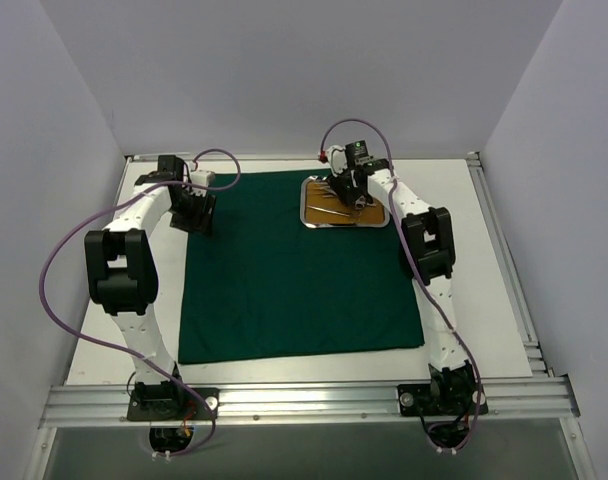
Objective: Open and lay out the surgical kit
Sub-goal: Pick up the medical item from the container.
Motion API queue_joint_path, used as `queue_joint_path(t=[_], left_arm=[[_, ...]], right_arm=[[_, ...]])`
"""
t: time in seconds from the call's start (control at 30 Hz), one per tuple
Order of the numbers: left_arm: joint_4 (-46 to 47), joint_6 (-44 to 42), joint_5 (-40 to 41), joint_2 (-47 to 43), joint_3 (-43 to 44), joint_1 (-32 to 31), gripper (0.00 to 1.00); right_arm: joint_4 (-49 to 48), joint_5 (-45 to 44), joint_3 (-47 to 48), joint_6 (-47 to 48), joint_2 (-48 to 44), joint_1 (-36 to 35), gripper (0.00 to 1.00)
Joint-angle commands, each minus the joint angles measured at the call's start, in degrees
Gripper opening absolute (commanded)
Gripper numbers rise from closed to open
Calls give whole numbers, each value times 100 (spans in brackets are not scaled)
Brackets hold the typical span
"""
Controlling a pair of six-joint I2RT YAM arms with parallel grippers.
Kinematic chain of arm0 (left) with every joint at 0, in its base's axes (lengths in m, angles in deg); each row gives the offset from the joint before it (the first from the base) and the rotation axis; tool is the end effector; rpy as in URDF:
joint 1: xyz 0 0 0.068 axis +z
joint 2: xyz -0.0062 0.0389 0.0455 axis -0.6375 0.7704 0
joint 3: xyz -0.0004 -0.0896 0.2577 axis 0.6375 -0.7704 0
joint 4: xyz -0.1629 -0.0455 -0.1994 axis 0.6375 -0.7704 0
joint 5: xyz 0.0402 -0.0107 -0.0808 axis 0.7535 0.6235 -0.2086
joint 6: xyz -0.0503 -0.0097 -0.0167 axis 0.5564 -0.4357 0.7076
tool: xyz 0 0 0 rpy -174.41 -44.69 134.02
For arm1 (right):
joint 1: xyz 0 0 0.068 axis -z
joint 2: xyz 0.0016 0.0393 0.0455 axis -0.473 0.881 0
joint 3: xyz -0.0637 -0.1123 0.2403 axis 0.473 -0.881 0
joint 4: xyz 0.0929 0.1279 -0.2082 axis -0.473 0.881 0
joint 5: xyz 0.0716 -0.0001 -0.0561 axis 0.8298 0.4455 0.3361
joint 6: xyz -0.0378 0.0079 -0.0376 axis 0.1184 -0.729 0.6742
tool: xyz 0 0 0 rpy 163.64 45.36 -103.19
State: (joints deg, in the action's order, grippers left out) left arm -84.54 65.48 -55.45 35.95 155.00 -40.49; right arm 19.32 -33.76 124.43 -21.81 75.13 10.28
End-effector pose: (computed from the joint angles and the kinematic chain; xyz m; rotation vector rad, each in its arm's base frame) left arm 0.4156 -0.0136 0.2170 0.3838 2.6958 -0.2227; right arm 0.5288 0.1780 0.1823 -0.9288 2.0660 0.1385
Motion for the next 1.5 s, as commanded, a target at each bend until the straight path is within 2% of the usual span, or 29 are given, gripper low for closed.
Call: queue_joint_path(t=[0.0, 0.23, 0.27, 0.3, 0.33, 0.47, 0.77, 1.47], left_arm=[[-56, -91, -95, -62, 207, 53, 66], [-65, -92, -86, -62, 199, 62, 66], [-65, -91, -86, -71, 207, 62, 66], [-65, -100, -86, -62, 199, 62, 66], [-73, -100, -86, -71, 199, 62, 66], [-73, -100, -86, -62, 190, 62, 66], [-91, -100, -78, -27, 216, 62, 66], [-135, -127, -104, -88, 225, 53, 66]], right_arm=[[293, 28, 291, 52, 126, 90, 34], [328, 283, 282, 34, 73, 117, 20], [328, 292, 282, 52, 65, 117, 21], [337, 292, 282, 61, 73, 126, 30], [363, 318, 291, 87, 99, 134, 34], [548, 617, 493, 87, 284, 248, 38], [627, 943, 564, 114, 451, 310, 12], [539, 1013, 318, 140, -445, 319, 1]])
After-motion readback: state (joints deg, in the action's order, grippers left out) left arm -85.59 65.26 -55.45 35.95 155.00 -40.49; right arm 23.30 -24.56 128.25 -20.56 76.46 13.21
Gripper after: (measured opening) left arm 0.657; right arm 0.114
